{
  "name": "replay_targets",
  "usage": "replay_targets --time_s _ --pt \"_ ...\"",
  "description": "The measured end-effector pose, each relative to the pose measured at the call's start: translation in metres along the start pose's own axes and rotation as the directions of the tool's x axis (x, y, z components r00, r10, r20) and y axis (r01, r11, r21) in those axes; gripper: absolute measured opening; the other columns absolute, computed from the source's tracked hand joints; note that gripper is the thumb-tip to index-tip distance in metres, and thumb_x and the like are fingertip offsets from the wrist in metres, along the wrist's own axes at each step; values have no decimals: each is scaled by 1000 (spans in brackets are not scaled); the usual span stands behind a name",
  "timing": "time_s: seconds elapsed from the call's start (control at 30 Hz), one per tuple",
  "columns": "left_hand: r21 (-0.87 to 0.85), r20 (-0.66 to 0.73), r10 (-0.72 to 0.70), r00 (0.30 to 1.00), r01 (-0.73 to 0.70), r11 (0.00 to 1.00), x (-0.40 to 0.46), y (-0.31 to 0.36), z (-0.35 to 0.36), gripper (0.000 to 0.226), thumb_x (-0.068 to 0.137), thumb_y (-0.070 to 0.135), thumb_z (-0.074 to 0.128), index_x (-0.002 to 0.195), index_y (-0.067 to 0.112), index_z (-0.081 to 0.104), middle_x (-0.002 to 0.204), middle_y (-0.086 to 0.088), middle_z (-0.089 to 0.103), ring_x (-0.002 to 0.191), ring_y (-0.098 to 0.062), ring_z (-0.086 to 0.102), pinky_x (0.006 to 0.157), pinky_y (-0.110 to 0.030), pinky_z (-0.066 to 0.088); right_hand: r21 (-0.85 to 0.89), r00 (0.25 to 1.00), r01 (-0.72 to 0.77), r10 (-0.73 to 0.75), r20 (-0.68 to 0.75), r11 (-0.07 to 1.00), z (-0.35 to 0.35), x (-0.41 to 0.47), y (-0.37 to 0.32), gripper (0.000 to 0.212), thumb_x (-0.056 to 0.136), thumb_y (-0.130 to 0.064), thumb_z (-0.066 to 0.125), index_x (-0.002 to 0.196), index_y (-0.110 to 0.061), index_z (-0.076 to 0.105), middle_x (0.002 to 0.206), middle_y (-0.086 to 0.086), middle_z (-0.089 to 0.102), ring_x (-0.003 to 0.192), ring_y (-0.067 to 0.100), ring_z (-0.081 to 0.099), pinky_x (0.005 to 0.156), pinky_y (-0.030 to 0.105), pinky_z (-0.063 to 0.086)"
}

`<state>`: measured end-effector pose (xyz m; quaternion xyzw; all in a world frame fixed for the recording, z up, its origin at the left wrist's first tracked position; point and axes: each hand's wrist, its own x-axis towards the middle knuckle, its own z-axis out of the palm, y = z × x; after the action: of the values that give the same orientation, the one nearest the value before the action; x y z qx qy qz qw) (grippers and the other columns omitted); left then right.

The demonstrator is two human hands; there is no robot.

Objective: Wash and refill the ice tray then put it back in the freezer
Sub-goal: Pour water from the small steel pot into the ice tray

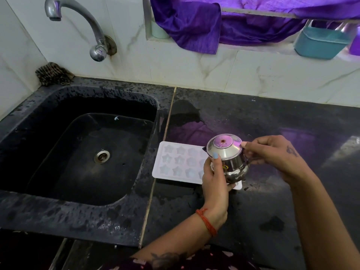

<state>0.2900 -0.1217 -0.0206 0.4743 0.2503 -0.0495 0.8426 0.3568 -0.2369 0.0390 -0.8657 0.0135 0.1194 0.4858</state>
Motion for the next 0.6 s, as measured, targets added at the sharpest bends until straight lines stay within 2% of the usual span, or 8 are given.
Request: replay_targets --time_s 0.07,0.17,0.23,0.3,0.43,0.6 --pt "9 3 -16 1000 16 1000 -1 -2 1 43 95 51 38 131 29 45 115 6 59 102 -11 61 87 -38 56 -22 1000 20 -20 -6 1000 -1 -2 0 31 78 -32 71 65 -5 69 73 16 70 72 22 67 66 30 56" --pt "-13 24 -52 998 53 999 -1 -5 4 50 93 55 36 134 27 44 126 -2 59 106 -18 63 78 -34 59 -88 998 65 -66 -18 994 -4 -5 -2 33 77 -40 70 63 -10 70 69 11 70 70 20 67 62 27 54" --pt "-45 30 -79 996 81 996 -3 -6 6 58 87 61 36 134 28 43 128 -5 58 107 -21 63 70 -29 60 -128 997 69 -72 -23 989 -7 -6 -2 34 74 -45 69 61 -14 71 67 8 71 72 23 69 69 35 58" --pt "-57 29 -103 994 104 993 -2 -8 8 68 79 66 35 135 28 42 129 -6 58 108 -23 63 70 -29 60 -168 997 63 -70 -32 984 -8 -6 -2 38 70 -53 67 61 -17 72 64 5 71 70 21 70 76 43 58" --pt "-67 20 -143 990 144 987 0 -12 10 58 90 63 30 135 29 43 128 -7 58 106 -23 64 77 -36 60 -259 993 79 -99 -63 963 -8 -5 -4 39 72 -57 66 60 -21 71 59 -1 70 67 18 69 78 45 57" --pt "-132 11 -196 980 196 972 0 -11 14 59 91 64 29 131 25 48 123 -10 62 102 -27 67 67 -33 60 -354 986 114 -150 -75 928 -9 -8 -13 39 75 -55 68 58 -20 70 54 -2 68 64 15 67 72 35 55"
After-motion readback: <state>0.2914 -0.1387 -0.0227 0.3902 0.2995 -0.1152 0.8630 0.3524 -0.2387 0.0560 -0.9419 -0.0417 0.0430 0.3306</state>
